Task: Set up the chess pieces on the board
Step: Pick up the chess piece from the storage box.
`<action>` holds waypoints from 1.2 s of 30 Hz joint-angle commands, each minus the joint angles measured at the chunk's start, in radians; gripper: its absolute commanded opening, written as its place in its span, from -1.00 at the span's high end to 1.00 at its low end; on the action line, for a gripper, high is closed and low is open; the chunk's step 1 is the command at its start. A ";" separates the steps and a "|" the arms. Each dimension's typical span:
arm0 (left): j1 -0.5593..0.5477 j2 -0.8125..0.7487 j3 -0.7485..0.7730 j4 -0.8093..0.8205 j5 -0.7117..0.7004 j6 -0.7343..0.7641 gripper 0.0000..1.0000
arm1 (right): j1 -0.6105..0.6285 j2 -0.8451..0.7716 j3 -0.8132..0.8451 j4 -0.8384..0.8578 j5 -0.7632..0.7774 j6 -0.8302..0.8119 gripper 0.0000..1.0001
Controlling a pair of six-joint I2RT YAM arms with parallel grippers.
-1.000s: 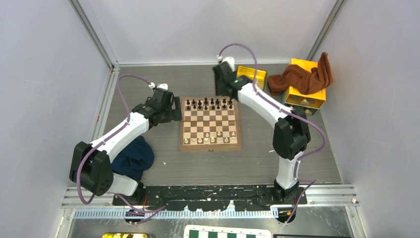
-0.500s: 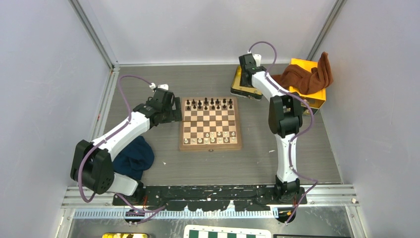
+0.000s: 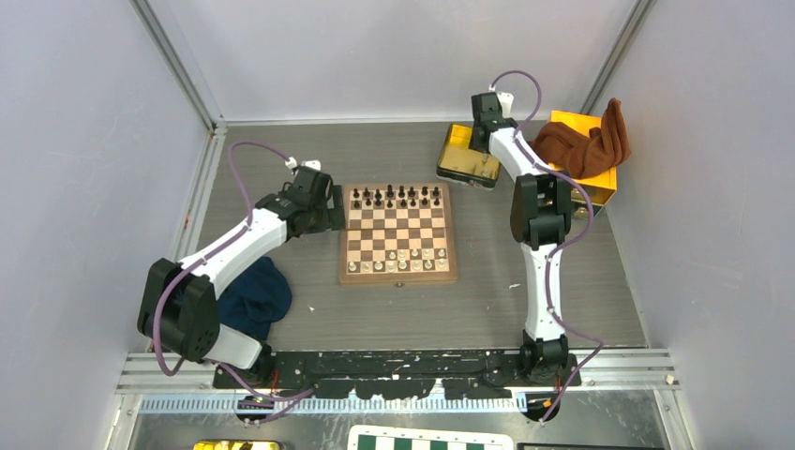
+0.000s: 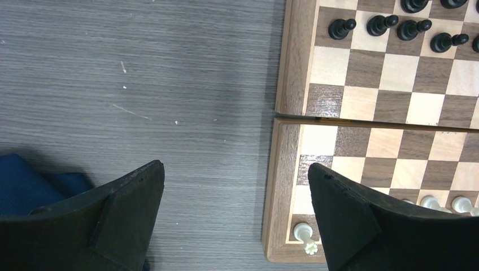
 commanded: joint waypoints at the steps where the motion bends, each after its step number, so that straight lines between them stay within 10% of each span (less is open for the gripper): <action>1: 0.007 0.010 0.060 0.001 -0.028 -0.004 -0.96 | -0.008 0.025 0.054 0.040 -0.012 0.005 -0.13; 36: 0.009 0.085 0.097 -0.007 -0.041 -0.022 -0.96 | -0.053 0.090 0.095 0.033 -0.114 0.054 0.73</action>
